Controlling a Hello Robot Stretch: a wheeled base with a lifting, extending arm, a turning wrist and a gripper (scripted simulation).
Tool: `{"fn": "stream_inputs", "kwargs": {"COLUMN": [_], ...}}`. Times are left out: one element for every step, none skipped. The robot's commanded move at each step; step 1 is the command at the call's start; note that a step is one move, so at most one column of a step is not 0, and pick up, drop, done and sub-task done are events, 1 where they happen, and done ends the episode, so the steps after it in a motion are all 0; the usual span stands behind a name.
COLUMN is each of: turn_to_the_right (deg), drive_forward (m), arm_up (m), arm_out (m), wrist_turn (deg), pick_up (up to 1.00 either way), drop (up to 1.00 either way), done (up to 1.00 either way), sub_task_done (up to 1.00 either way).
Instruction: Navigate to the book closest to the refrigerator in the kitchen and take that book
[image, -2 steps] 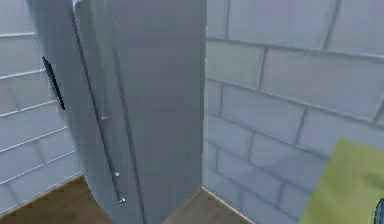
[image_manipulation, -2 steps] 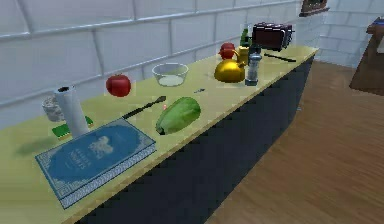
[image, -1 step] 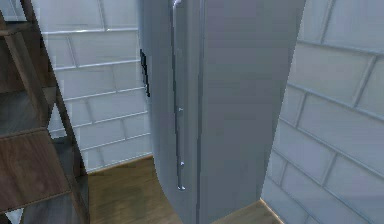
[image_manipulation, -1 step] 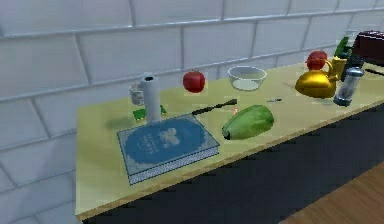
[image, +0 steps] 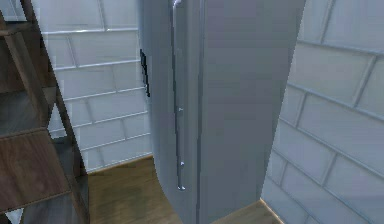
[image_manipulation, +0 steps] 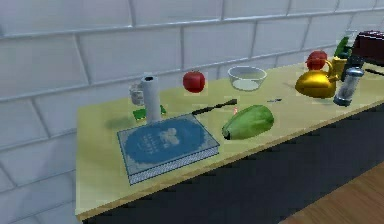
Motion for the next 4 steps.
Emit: {"fn": "stream_inputs", "kwargs": {"turn_to_the_right": [0.0, 0.0, 0.0, 0.0], "drive_forward": [0.00, 0.00, 0.00, 0.00], "arm_up": [0.38, 0.00, 0.00, 0.00], "arm_out": [0.00, 0.18, 0.00, 0.00], "wrist_turn": [0.0, 0.0, 45.0, 45.0], "pick_up": [0.00, 0.00, 0.00, 0.00], "drop": [0.00, 0.00, 0.00, 0.00], "done": [0.00, 0.00, 0.00, 0.00], "sub_task_done": [0.00, 0.00, 0.00, 0.00]}}
